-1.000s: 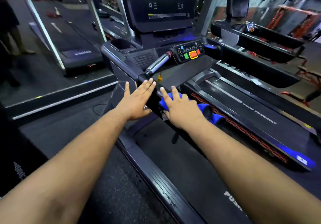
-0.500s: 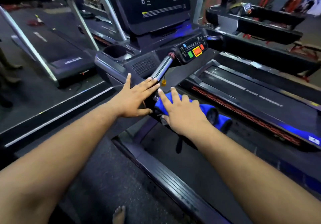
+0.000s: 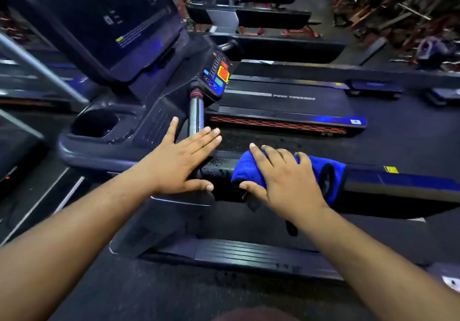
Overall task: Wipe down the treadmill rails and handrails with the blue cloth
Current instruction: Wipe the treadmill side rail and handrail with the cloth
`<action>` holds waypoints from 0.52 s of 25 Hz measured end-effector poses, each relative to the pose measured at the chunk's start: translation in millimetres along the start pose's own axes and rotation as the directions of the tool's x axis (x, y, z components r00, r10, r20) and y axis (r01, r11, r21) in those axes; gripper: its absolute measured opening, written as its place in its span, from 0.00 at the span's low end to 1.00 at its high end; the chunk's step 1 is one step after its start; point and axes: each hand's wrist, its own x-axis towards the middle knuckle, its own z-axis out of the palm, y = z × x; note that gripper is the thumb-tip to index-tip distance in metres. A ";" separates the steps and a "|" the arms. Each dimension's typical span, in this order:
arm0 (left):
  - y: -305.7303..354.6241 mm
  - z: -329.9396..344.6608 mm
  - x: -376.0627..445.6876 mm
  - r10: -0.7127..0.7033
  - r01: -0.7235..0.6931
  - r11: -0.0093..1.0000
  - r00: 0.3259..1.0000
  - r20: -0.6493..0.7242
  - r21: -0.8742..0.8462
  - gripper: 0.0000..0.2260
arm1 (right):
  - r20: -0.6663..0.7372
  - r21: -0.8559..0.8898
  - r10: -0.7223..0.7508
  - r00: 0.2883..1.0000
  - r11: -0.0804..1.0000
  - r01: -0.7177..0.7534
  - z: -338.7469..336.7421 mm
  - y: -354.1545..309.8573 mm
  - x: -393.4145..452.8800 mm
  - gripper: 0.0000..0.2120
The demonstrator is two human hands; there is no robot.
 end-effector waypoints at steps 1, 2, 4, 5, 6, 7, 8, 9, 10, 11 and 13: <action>-3.2 2.8 1.9 0.009 -0.009 1.000 1.000 -0.003 -0.018 0.47 | -0.033 -0.001 0.057 0.998 0.998 -0.057 4.0 -11.0 -2.1 0.40; -6.5 5.9 3.0 0.015 -0.015 0.999 1.000 -0.001 -0.038 0.48 | -0.063 0.006 0.105 0.993 0.995 -0.104 8.8 -24.1 -2.9 0.39; -7.5 8.8 2.6 0.019 -0.018 0.997 1.000 0.011 -0.076 0.51 | -0.106 0.009 0.154 0.982 0.988 -0.153 16.4 -46.1 -2.1 0.38; -6.6 8.9 2.8 0.024 -0.023 0.996 1.000 0.011 -0.082 0.53 | -0.132 0.011 0.144 0.981 0.990 -0.144 18.2 -48.6 -0.7 0.38; -5.9 9.0 3.0 0.035 -0.033 0.995 0.999 0.016 -0.095 0.53 | -0.135 0.013 0.101 0.986 0.995 -0.100 17.3 -44.7 0.9 0.38; -7.0 9.9 2.6 0.062 -0.058 0.992 0.997 0.035 -0.116 0.53 | -0.136 0.001 0.046 0.990 0.999 -0.047 16.8 -37.7 -0.5 0.38; -10.0 9.5 3.3 0.092 -0.086 0.986 0.995 0.038 -0.145 0.53 | -0.114 -0.017 0.014 0.993 1.000 -0.016 15.5 -28.7 -4.0 0.38; -10.4 8.8 1.2 0.092 -0.084 0.981 0.995 0.042 -0.177 0.52 | -0.118 -0.053 0.003 0.993 0.999 -0.009 15.1 -16.4 -4.6 0.39; -19.9 12.1 0.8 0.139 -0.130 0.968 0.990 0.031 -0.215 0.51 | -0.149 -0.074 0.087 0.985 0.992 -0.099 15.6 -17.5 -3.0 0.38; -21.0 11.9 1.1 0.161 -0.152 0.957 0.987 0.017 -0.245 0.50 | -0.203 -0.046 0.199 0.959 0.976 -0.213 18.2 -18.0 -0.6 0.38; -14.1 9.3 5.4 0.140 -0.134 0.924 0.990 -0.008 -0.359 0.50 | -0.252 0.085 0.454 0.854 0.890 -0.448 21.7 -48.7 6.6 0.35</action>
